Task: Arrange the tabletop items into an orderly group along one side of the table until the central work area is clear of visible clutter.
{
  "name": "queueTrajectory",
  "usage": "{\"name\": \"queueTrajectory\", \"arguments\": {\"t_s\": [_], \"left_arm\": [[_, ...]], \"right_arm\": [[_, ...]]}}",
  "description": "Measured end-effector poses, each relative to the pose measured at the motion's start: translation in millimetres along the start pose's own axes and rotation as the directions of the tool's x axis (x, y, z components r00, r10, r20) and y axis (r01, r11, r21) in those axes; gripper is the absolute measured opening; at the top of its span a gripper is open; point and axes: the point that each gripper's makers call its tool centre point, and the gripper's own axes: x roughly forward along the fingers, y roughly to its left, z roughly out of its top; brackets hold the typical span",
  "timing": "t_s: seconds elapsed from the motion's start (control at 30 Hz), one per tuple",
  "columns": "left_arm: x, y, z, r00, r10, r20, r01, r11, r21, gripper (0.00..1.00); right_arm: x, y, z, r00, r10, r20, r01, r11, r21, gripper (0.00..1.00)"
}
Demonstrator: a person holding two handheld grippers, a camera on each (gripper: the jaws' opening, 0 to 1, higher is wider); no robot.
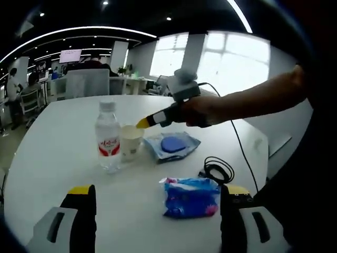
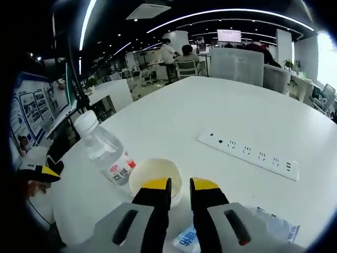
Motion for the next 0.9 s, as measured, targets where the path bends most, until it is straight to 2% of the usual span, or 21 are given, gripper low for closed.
{"name": "queueTrajectory", "arguments": {"t_s": [0.13,0.23,0.3,0.43,0.67,0.9], "left_arm": [[0.3,1.2,-2.8,1.0,0.0,-0.009,0.0,1.0,-0.002,0.96],[1.1,2.2,-4.7,1.0,0.002,-0.013,-0.002,1.0,-0.002,0.96],[1.9,1.4,-5.1,1.0,0.0,-0.016,0.0,1.0,-0.002,0.96],[4.1,0.1,-5.7,1.0,-0.007,-0.018,0.007,1.0,0.003,0.96],[7.3,-4.2,-6.6,0.999,-0.025,-0.025,0.026,1.0,0.014,0.96],[5.3,-6.0,-7.0,0.999,-0.028,-0.024,0.028,0.999,0.022,0.96]], "right_arm": [[7.3,-2.3,0.1,1.0,-0.006,-0.015,0.007,0.999,0.046,0.0],[4.2,-2.4,-1.0,1.0,-0.014,-0.014,0.014,0.999,0.039,0.0],[3.9,-1.9,-1.4,1.0,0.0,-0.017,0.001,0.997,0.073,0.0],[0.4,-1.9,-2.8,1.0,0.003,-0.016,-0.002,0.997,0.083,0.0],[-13.5,10.9,-7.2,0.999,0.043,-0.023,-0.04,0.993,0.115,0.0],[-12.5,11.8,-14.0,0.998,0.049,-0.043,-0.043,0.992,0.121,0.0]]}}
